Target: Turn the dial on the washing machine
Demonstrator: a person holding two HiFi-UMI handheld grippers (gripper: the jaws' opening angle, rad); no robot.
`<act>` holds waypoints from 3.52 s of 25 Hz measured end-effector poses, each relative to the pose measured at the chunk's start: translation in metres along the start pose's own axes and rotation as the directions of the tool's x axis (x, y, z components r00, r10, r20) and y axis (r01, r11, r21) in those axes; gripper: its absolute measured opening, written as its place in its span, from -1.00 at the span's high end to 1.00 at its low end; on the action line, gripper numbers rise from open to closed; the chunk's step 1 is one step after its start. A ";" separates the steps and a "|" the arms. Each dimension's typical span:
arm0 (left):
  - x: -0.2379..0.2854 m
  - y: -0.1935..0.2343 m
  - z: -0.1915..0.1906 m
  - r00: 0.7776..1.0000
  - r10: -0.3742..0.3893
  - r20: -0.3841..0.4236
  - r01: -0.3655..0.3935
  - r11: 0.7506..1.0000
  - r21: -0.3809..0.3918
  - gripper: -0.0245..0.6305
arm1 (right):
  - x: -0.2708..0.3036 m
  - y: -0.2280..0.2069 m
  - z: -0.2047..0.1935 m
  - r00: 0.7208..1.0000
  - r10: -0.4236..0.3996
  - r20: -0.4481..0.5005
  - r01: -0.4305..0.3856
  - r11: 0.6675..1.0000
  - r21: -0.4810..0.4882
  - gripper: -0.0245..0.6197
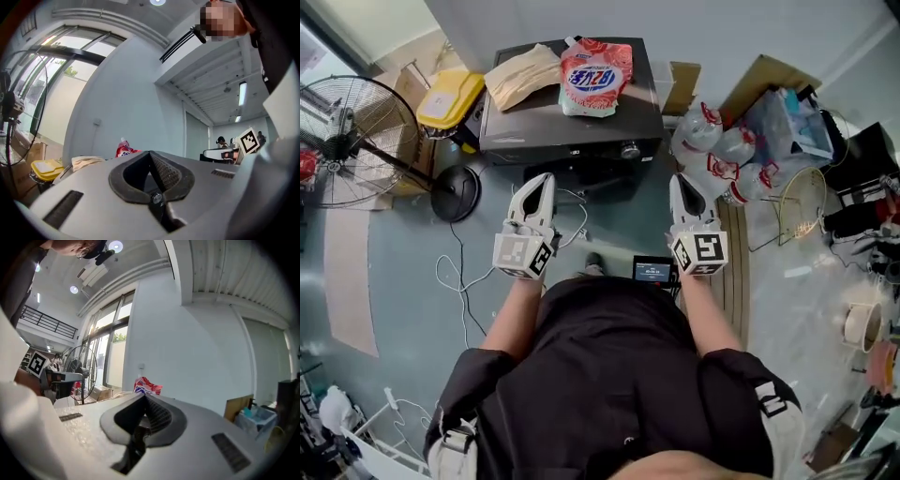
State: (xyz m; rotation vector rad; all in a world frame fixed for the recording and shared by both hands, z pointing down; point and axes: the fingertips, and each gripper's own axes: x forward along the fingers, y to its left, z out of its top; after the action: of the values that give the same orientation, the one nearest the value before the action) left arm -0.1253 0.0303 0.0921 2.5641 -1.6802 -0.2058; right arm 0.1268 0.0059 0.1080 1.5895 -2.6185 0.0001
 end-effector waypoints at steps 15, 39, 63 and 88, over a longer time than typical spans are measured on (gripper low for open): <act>-0.173 -0.139 -0.040 0.990 0.066 -0.127 -0.071 0.997 -0.032 0.94 | -0.193 0.046 -0.044 0.993 0.114 0.019 -0.115 0.984 0.135 0.91; -0.385 -0.069 0.001 0.989 -0.134 -0.067 0.125 0.984 -0.123 0.94 | -0.308 0.278 -0.027 0.999 -0.026 -0.037 0.031 0.991 0.133 0.91; -0.464 -0.157 0.007 0.989 -0.125 -0.074 0.117 0.988 -0.101 0.94 | -0.392 0.297 -0.019 0.999 0.052 -0.003 -0.050 0.984 0.171 0.91; -0.479 -0.207 0.000 0.985 -0.143 -0.100 0.131 0.985 -0.116 0.94 | -0.442 0.286 -0.029 0.997 0.066 -0.035 -0.060 0.986 0.154 0.91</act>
State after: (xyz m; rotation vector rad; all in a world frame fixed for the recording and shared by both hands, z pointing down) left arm -0.1258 0.5517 0.1005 2.5616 -1.4175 -0.1589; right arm 0.0779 0.5307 0.1187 1.5314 -2.6946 0.2399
